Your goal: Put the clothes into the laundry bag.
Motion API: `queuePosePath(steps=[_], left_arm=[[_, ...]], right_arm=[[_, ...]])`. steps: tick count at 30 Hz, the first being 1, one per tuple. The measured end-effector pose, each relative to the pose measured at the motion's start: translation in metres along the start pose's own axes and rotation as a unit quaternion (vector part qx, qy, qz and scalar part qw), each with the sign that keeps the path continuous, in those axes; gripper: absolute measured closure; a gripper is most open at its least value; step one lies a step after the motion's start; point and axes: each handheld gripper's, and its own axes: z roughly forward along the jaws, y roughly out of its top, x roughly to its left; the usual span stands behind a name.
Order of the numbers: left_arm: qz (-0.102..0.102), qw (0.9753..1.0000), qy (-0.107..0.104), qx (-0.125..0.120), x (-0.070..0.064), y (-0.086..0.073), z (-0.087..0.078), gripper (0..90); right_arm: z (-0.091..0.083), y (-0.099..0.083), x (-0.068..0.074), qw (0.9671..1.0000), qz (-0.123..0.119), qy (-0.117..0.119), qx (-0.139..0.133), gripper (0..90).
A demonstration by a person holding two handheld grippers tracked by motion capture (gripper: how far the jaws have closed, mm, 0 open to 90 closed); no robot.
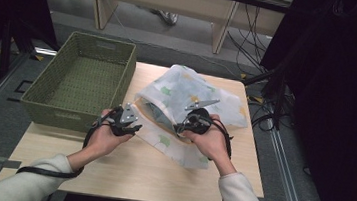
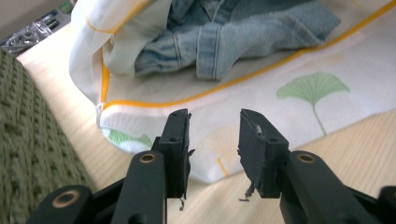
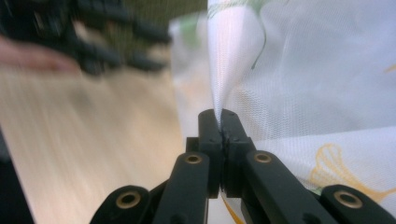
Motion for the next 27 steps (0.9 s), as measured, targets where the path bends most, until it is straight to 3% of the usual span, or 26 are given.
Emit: queuePosePath(steps=[2, 3, 4, 6, 9, 11, 13, 14, 16, 17, 18, 20, 22, 25, 27], left_arm=[[0.005, 1.0, 0.005, 0.001, 0.002, 0.001, -0.002, 61.6], [0.007, 0.9999, 0.01, 0.0, 0.002, 0.002, -0.002, 61.5], [0.007, 0.9999, 0.012, -0.001, 0.003, 0.003, -0.002, 61.0], [0.012, 0.9998, 0.015, 0.0, 0.004, 0.004, -0.002, 60.8], [0.016, 0.9998, 0.014, 0.006, 0.003, 0.004, 0.0, 60.6], [0.023, 0.9996, 0.017, 0.01, 0.003, 0.004, 0.0, 60.4], [0.023, 0.9996, 0.011, 0.013, 0.002, 0.003, 0.002, 60.2], [0.026, 0.9995, 0.01, 0.013, 0.001, 0.002, 0.003, 60.5], [0.034, 0.9992, 0.003, 0.019, -0.001, 0.001, 0.004, 60.4], [0.04, 0.9989, 0.002, 0.023, -0.001, 0.001, 0.005, 60.2], [0.044, 0.9988, 0.002, 0.021, -0.002, 0.001, 0.005, 59.9], [0.061, 0.9979, 0.003, 0.023, -0.003, 0.003, 0.007, 58.0], [0.071, 0.9971, 0.009, 0.024, -0.004, 0.003, 0.01, 55.0], [0.075, 0.9967, 0.013, 0.027, -0.004, 0.0, 0.015, 54.7], [0.079, 0.9962, 0.02, 0.03, -0.003, -0.001, 0.019, 55.3]], right_arm=[[0.01, -0.008, -0.002, 0.9981, -0.011, 0.008, 0.06, 90.0], [0.014, -0.012, -0.003, 0.9954, -0.021, 0.009, 0.093, 90.0], [0.018, -0.016, -0.004, 0.9916, -0.036, 0.011, 0.124, 90.0], [0.025, -0.025, -0.008, 0.9842, -0.043, 0.018, 0.171, 90.0], [0.032, -0.037, -0.015, 0.9682, -0.037, 0.015, 0.247, 90.0], [0.033, -0.044, -0.022, 0.9581, -0.041, 0.021, 0.283, 90.0], [0.032, -0.048, -0.029, 0.9522, -0.049, 0.01, 0.301, 90.0], [0.031, -0.049, -0.03, 0.9489, -0.038, -0.002, 0.313, 90.0], [0.029, -0.051, -0.033, 0.9444, -0.038, -0.024, 0.326, 89.9], [0.029, -0.051, -0.033, 0.9443, -0.042, -0.026, 0.326, 89.9], [0.028, -0.051, -0.032, 0.9477, -0.031, -0.026, 0.317, 89.8], [0.027, -0.049, -0.032, 0.9512, -0.04, -0.025, 0.305, 87.9], [0.027, -0.047, -0.032, 0.9553, -0.051, -0.034, 0.289, 76.3], [0.017, -0.038, -0.02, 0.9574, -0.087, -0.069, 0.267, 62.8], [0.008, -0.027, -0.006, 0.9663, -0.11, -0.08, 0.219, 60.0]])
